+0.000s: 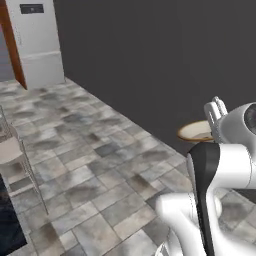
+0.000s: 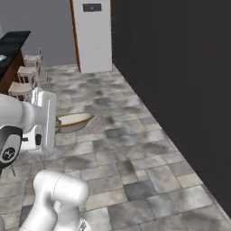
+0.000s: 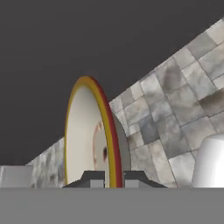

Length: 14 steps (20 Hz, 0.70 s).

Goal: Take the smaller bowl and place it next to the appetizer plate on the dining counter , and place the larger bowl next to the plate with cooked food.

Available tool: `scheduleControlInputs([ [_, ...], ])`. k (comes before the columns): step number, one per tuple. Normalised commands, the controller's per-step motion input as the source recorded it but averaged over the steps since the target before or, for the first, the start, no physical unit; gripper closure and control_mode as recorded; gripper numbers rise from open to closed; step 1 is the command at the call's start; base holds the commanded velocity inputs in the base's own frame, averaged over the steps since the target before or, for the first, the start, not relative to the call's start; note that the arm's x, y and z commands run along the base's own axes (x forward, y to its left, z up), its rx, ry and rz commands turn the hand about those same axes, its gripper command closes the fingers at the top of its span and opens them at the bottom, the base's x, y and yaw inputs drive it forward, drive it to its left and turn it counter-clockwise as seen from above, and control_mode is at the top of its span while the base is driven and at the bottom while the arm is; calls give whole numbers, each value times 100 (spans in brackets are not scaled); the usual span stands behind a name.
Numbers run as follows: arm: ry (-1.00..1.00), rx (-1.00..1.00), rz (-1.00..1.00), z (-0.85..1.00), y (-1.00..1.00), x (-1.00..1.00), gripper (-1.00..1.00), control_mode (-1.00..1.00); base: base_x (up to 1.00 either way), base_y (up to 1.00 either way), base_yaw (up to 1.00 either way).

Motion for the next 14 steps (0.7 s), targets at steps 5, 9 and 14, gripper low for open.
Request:
scheduleControlInputs([
  [5, 0, 0, 0, 0, 0, 0, 100, 100, 83, -13, 74],
  [9, 0, 0, 0, 0, 0, 0, 100, 100, 93, -18, 71],
  [14, 0, 0, 0, 0, 0, 0, 100, 100, 100, -19, 68],
])
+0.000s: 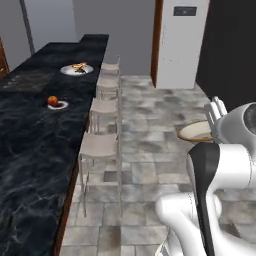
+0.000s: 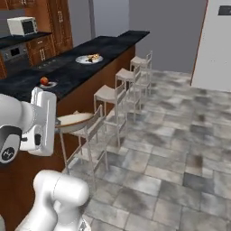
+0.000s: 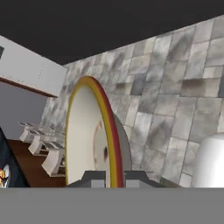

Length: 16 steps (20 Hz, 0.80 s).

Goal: Take the smaller bowl and place it next to the appetizer plate on the dining counter , and place the larger bowl next to the plate with cooked food.

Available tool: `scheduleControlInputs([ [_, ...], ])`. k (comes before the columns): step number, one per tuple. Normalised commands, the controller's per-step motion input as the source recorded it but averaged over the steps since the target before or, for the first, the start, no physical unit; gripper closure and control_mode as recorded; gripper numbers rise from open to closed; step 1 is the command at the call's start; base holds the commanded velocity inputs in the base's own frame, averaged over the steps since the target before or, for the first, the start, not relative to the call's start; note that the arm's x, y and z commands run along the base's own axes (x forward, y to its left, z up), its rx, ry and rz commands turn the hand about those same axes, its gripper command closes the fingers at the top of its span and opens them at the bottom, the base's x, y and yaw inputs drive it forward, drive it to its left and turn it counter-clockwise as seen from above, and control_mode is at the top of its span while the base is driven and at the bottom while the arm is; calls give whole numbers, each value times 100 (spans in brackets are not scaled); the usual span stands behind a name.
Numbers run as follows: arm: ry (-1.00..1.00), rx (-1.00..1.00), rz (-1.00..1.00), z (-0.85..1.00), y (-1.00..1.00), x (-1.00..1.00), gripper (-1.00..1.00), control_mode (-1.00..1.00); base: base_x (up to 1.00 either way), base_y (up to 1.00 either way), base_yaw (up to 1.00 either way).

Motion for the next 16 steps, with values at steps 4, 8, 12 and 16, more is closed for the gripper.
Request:
scheduleControlInputs([
  [4, 0, 0, 0, 0, 0, 0, 100, 100, 86, -43, 63],
  [8, 0, 0, 0, 0, 0, 0, 100, 100, 78, -94, 41],
  [12, 0, 0, 0, 0, 0, 0, 100, 100, 79, -100, 36],
  [16, 0, 0, 0, 0, 0, 0, 100, 100, 45, -73, 54],
])
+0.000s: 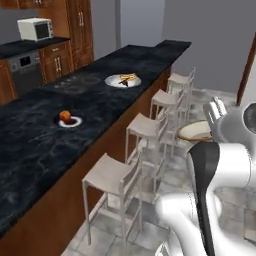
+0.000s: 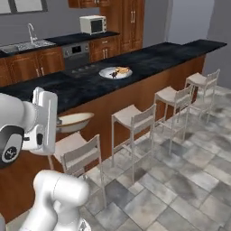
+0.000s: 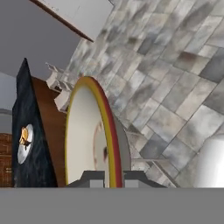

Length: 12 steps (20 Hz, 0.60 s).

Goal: Take the smaller bowl and place it next to the appetizer plate on the dining counter , and place the larger bowl next to the plate with cooked food.

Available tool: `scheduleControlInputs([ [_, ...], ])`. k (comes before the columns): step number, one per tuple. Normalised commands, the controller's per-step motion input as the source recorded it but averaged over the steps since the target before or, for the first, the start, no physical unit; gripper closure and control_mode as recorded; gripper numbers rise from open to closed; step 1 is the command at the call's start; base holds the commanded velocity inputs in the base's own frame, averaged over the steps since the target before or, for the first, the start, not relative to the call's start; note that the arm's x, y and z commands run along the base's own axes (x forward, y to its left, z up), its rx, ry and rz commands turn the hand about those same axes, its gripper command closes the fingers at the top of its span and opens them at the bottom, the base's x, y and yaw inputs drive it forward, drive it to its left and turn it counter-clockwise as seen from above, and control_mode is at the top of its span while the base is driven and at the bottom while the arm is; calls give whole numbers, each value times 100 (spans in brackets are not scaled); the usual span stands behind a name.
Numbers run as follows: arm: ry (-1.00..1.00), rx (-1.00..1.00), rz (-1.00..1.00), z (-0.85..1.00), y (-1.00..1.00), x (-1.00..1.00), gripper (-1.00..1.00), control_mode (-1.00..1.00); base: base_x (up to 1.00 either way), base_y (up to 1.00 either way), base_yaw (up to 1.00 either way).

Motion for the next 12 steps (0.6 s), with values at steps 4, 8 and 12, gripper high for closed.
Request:
scheduleControlInputs([
  [4, 0, 0, 0, 0, 0, 0, 100, 100, 6, -40, 75],
  [8, 0, 0, 0, 0, 0, 0, 100, 100, 0, -45, 76],
  [12, 0, 0, 0, 0, 0, 0, 100, 100, 6, -50, 73],
])
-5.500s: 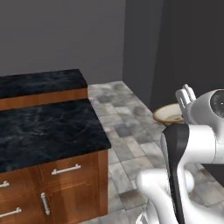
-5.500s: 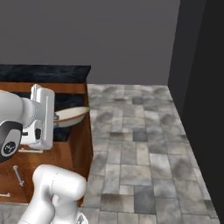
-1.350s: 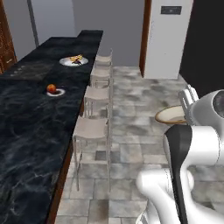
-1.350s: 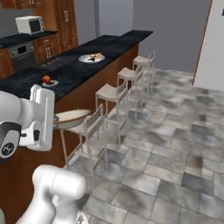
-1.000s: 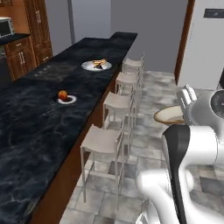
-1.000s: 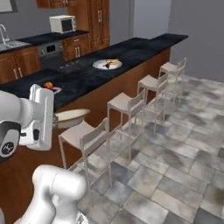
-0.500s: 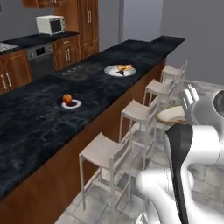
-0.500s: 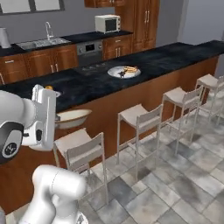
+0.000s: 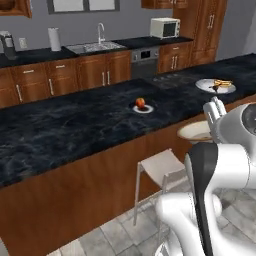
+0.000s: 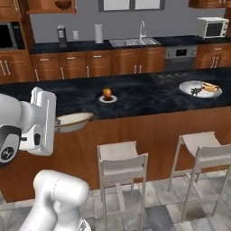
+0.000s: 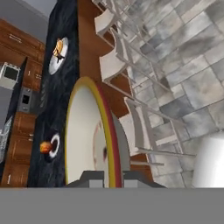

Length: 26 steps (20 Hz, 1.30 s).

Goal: Take the smaller bowl and place it next to the appetizer plate on the dining counter , and place the larger bowl next to the plate with cooked food.

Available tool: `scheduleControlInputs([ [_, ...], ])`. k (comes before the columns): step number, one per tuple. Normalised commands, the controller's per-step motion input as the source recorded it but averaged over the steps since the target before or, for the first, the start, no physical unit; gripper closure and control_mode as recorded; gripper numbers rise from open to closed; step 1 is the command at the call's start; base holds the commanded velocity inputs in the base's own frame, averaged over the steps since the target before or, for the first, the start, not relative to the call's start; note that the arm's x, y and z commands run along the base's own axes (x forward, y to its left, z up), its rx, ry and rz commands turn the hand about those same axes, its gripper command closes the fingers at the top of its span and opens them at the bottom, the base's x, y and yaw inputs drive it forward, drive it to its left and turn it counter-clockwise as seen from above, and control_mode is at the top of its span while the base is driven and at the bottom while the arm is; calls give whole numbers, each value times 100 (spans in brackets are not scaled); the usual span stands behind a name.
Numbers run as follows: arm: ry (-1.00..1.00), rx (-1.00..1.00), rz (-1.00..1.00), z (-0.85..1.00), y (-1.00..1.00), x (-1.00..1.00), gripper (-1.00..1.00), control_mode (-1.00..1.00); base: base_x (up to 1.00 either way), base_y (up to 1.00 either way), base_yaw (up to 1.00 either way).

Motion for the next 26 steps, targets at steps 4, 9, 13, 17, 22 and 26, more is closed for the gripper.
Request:
scheduleControlInputs([
  [4, 0, 0, 0, 0, 0, 0, 100, 100, 19, -55, 70],
  [9, 0, 0, 0, 0, 0, 0, 100, 100, 46, -50, 62],
  [13, 0, 0, 0, 0, 0, 0, 100, 100, 83, -11, 44],
  [17, 0, 0, 0, 0, 0, 0, 100, 100, 100, 6, 35],
  [22, 0, 1, 26, -6, 0, 79, 100, -100, 19, 0, 7],
  [26, 0, 8, 27, -11, 0, 100, 100, -100, 0, 0, 0],
])
